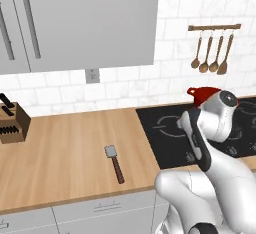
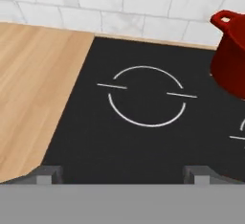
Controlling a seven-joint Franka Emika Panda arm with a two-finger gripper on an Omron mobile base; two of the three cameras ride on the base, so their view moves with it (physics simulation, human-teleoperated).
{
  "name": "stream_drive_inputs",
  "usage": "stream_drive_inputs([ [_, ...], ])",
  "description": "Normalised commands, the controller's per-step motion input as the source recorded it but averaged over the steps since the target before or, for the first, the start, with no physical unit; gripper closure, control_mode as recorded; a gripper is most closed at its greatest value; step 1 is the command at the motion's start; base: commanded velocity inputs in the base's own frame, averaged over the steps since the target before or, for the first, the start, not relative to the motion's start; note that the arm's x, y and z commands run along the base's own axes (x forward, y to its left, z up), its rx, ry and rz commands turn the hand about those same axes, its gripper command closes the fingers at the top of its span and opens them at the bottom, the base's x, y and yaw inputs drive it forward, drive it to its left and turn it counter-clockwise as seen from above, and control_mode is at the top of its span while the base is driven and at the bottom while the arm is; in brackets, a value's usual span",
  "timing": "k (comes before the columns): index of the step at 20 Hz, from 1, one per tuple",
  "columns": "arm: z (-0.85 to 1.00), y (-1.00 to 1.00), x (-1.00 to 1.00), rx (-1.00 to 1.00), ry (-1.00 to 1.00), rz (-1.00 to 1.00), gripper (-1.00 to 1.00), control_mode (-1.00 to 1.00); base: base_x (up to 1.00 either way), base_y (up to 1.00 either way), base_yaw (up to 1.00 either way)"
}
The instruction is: Put the lemon wedge and bell pepper in the pot. Retrieve the spatula and lightly stir the vegetables in the pot.
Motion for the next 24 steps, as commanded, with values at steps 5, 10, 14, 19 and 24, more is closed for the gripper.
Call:
stream_drive_inputs([
  [5,0.0,1.0,-0.01,-0.09,0.29,0.59,-1.0,-1.0,0.0,0.0,0.0],
  [10,0.0,0.94,-0.07,-0.15,0.07,0.7,-1.0,-1.0,0.0,0.0,0.0],
  [14,0.0,0.78,-0.08,-0.18,0.0,0.77,-1.0,-1.0,0.0,0.0,0.0],
  [19,-0.05,0.63,-0.06,-0.2,0.0,0.8,-1.0,-1.0,0.0,0.0,0.0],
  [24,-0.15,0.67,-0.13,-0.21,0.0,0.82,-1.0,-1.0,0.0,0.0,0.0],
])
